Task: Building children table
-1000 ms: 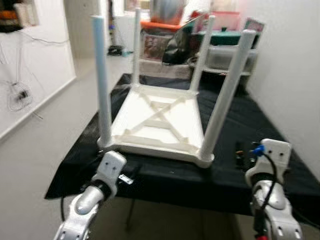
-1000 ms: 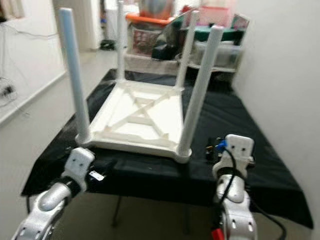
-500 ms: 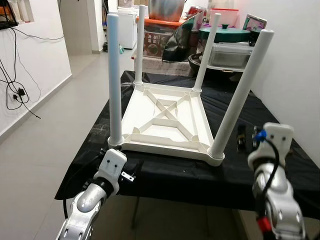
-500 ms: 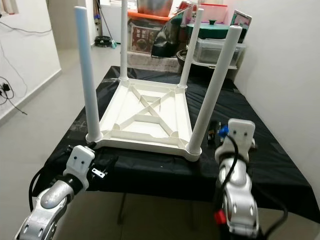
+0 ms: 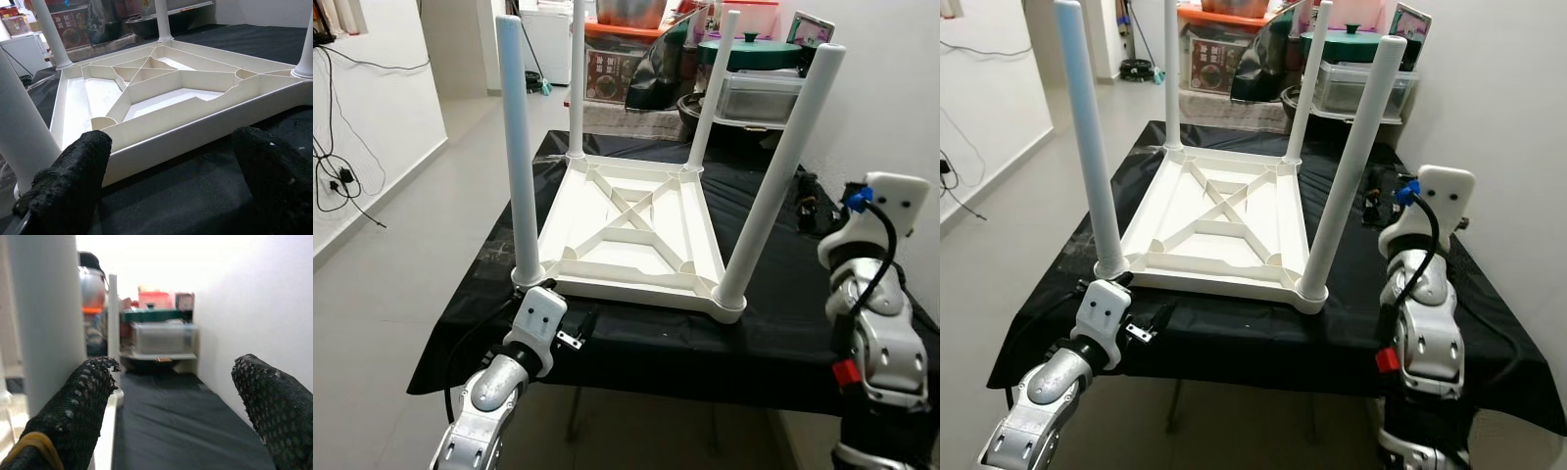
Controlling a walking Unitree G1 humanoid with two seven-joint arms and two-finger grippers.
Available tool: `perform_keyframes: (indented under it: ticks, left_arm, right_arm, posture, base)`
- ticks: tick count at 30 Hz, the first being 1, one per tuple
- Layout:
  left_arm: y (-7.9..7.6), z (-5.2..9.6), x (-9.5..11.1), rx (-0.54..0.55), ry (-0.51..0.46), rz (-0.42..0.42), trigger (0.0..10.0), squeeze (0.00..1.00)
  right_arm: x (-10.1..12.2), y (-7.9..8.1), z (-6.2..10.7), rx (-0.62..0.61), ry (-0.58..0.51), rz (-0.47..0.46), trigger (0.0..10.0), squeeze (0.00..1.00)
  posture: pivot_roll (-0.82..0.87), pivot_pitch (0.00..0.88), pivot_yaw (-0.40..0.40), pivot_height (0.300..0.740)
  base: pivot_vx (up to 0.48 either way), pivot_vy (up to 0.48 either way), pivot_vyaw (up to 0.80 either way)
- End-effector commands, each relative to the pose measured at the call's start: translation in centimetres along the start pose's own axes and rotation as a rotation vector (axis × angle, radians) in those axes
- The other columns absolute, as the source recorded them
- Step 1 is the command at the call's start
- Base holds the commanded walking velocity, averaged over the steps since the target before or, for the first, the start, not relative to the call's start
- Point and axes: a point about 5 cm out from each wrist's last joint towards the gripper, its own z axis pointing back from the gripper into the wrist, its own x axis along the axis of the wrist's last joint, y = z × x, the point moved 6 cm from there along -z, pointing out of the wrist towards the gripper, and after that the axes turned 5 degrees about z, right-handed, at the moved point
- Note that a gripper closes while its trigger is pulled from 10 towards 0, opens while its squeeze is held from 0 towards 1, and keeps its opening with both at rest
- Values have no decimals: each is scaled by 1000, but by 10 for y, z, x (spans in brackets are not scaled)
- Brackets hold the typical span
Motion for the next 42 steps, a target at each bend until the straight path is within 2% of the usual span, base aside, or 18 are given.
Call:
perform_keyframes:
  ticks: [1, 7, 9, 10, 12, 13, 15, 20, 22, 26, 27, 28, 30, 39, 41, 42]
  left_arm:
    - [-4, -3, -1, -13, 3, -12, 10000, 0]
    - [-5, -4, 0, -15, 0, -12, 10000, 0]
    - [-5, -4, -1, -14, 1, -12, 10000, 0]
    - [-5, -4, -2, -14, 2, -12, 10000, 0]
    - [-5, -4, -2, -14, 2, -12, 10000, 0]
    - [-5, -4, -2, -14, 4, -11, 10000, 0]
    - [-6, -5, -4, -16, 6, -9, 10000, 0]
    - [-7, -6, -4, -17, 5, -8, 10000, 0]
    - [-8, -7, -4, -21, 3, -9, 10000, 0]
    - [-9, -7, -3, -22, 2, -10, 10000, 0]
    - [-8, -7, -3, -21, 2, -13, 10000, 0]
    - [-8, -7, -3, -21, 2, -13, 10000, 0]
    - [-7, -7, -3, -18, 2, -13, 10000, 0]
    - [-9, -7, -5, -19, 3, -10, 10000, 0]
    - [-9, -7, -5, -20, 3, -9, 10000, 0]
    - [-10, -8, -5, -21, 3, -10, 10000, 0]
  right_arm:
    - [9, 3, -6, 31, -18, -14, 10000, 0]
    - [20, 4, -12, 57, -45, -26, 10000, 0]
    - [27, 0, -16, 56, -63, -18, 10000, 0]
    - [34, -8, -20, 42, -80, -19, 10000, 0]
    - [34, -8, -20, 42, -80, -19, 10000, 0]
    - [45, -18, -26, 22, -106, -35, 10000, 0]
    - [65, -27, -34, 6, -161, -89, 10000, 0]
    - [79, -26, -37, 15, -209, -121, 10000, 0]
    - [98, -16, -40, 32, -276, -184, 10000, 0]
    - [105, -11, -41, 43, -300, -213, 10000, 0]
    - [113, 5, -42, 96, -325, -241, 10000, 0]
    - [113, 5, -42, 96, -325, -241, 10000, 0]
    - [118, 21, -40, 165, -343, -252, 10000, 0]
    - [121, 35, -38, 233, -360, -230, 10000, 0]
    - [116, 40, -39, 244, -345, -210, 10000, 0]
    - [106, 43, -41, 242, -307, -174, 10000, 0]
  posture:
    - [107, 0, -95, 740]
    - [109, 0, -100, 740]
    - [107, 0, -99, 740]
    - [105, 0, -100, 740]
    - [105, 0, -100, 740]
    - [102, 0, -100, 740]
    - [99, 0, -97, 740]
    - [99, 0, -96, 740]
    - [103, 0, -96, 740]
    - [106, 0, -98, 740]
    - [112, 0, -104, 740]
    - [112, 0, -104, 740]
    - [112, 0, -104, 740]
    - [109, 0, -106, 740]
    - [109, 0, -106, 740]
    - [110, 0, -107, 740]
  base:
    - [0, 0, 0]
    - [0, 0, 0]
    - [0, 0, 0]
    - [0, 0, 0]
    - [0, 0, 0]
    - [0, 0, 0]
    - [0, 0, 0]
    - [0, 0, 0]
    - [0, 0, 0]
    - [0, 0, 0]
    - [0, 0, 0]
    - [0, 0, 0]
    - [0, 0, 0]
    - [0, 0, 0]
    - [0, 0, 0]
    - [0, 0, 0]
